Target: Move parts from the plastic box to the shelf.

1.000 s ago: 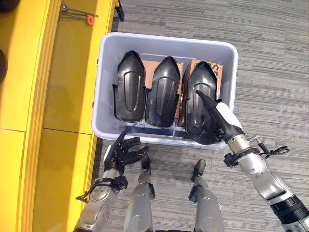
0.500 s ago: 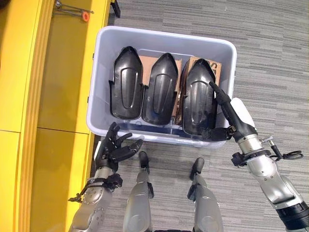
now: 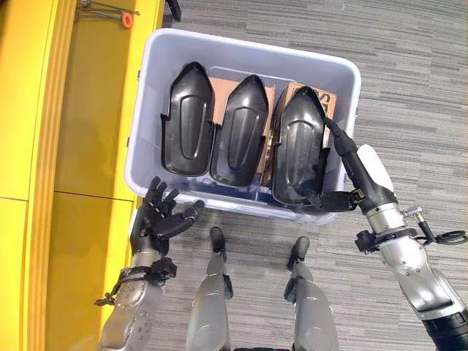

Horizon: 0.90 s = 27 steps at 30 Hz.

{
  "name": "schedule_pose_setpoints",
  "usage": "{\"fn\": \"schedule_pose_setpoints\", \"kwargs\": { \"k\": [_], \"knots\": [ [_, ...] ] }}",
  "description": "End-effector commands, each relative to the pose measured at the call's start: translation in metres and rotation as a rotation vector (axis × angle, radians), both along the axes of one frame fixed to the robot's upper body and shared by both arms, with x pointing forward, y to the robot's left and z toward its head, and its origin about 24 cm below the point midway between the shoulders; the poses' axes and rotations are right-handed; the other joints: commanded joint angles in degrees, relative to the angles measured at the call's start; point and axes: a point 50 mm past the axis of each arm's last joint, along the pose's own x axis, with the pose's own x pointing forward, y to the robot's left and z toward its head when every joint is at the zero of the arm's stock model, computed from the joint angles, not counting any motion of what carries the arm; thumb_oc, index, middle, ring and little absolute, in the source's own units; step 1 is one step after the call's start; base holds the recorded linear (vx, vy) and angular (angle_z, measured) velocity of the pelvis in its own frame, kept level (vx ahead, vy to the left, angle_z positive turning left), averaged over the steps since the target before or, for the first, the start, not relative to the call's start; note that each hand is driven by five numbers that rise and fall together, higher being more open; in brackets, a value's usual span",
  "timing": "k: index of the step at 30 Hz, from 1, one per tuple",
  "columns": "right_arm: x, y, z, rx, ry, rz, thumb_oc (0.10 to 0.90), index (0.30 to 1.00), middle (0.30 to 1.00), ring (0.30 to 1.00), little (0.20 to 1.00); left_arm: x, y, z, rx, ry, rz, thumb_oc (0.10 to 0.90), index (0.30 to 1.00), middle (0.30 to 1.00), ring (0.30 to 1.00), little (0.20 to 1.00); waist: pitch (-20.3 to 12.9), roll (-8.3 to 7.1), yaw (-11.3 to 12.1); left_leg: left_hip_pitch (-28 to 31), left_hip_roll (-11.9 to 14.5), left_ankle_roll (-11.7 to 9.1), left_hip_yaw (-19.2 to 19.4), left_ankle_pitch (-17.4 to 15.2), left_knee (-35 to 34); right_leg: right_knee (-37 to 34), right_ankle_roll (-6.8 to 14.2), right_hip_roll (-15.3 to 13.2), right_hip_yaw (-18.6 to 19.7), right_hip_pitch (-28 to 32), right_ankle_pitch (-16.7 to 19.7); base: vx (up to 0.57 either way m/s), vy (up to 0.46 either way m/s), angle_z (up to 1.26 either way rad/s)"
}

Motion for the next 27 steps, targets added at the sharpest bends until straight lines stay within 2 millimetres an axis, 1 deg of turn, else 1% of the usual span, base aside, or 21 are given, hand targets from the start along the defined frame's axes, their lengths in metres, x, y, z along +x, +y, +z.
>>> {"fn": "schedule_pose_setpoints", "kwargs": {
  "k": [1, 5, 15, 16, 22, 27],
  "knots": [
    [-0.016, 0.018, 0.061, 0.038, -0.334, 0.116, 0.9, 1.0, 1.0, 1.0, 1.0, -0.007, 0.008, 0.099, 0.038, -0.553, 0.052, 0.9, 1.0, 1.0, 1.0, 1.0, -0.7, -1.28, -1.0, 2.4, 2.0, -2.8, 2.1, -7.0, 5.9, 7.7, 1.9, -3.0, 0.6, -0.3, -5.8, 0.0, 0.0, 0.0],
    [-0.015, 0.019, 0.062, 0.035, -0.337, 0.118, 0.9, 1.0, 1.0, 1.0, 1.0, -0.006, 0.004, 0.101, 0.031, -0.565, 0.035, 0.9, 1.0, 1.0, 1.0, 1.0, -0.5, -1.25, -1.0, 2.2, 2.0, -2.8, 2.3, -7.1, 6.0, 7.9, 2.0, -3.0, 0.8, -0.6, -5.8, 0.0, 0.0, -0.01],
    [-0.015, 0.021, 0.064, 0.02, -0.349, 0.122, 0.9, 1.0, 1.0, 1.0, 1.0, -0.006, -0.003, 0.096, -0.006, -0.539, -0.027, 0.9, 1.0, 1.0, 1.0, 1.0, -0.5, -1.15, -1.1, 2.0, 1.9, -2.5, 2.2, -7.3, 6.1, 8.1, 1.8, -3.0, 1.0, -1.0, -6.1, 0.0, -0.002, -0.02],
    [-0.015, 0.021, 0.064, 0.023, -0.345, 0.122, 0.9, 1.0, 1.0, 1.0, 1.0, -0.006, -0.004, 0.093, -0.018, -0.525, -0.035, 0.9, 1.0, 1.0, 1.0, 1.0, -0.5, -1.08, -1.0, 1.9, 1.9, -2.4, 2.2, -7.3, 6.1, 8.2, 1.8, -3.0, 1.0, -1.1, -6.1, 0.0, 0.0, 0.0],
    [-0.016, 0.021, 0.063, 0.014, -0.348, 0.117, 0.9, 1.0, 1.0, 1.0, 1.0, -0.008, -0.003, 0.091, -0.013, -0.51, -0.034, 0.9, 1.0, 1.0, 1.0, 1.0, -0.5, -0.81, -0.9, 2.0, 1.9, -2.4, 2.1, -7.3, 6.1, 8.4, 1.8, -3.0, 1.1, -1.1, -6.3, 0.0, 0.0, 0.0],
    [-0.015, 0.022, 0.063, 0.02, -0.347, 0.117, 0.9, 1.0, 1.0, 1.0, 1.0, -0.008, -0.001, 0.097, 0.009, -0.537, -0.015, 0.9, 1.0, 1.0, 1.0, 1.0, -0.5, -0.7, -0.8, 1.7, 2.0, -2.4, 2.0, -7.2, 6.1, 8.8, 1.8, -2.9, 1.1, -1.6, -6.4, 0.0, 0.0, 0.0]
  ]
}}
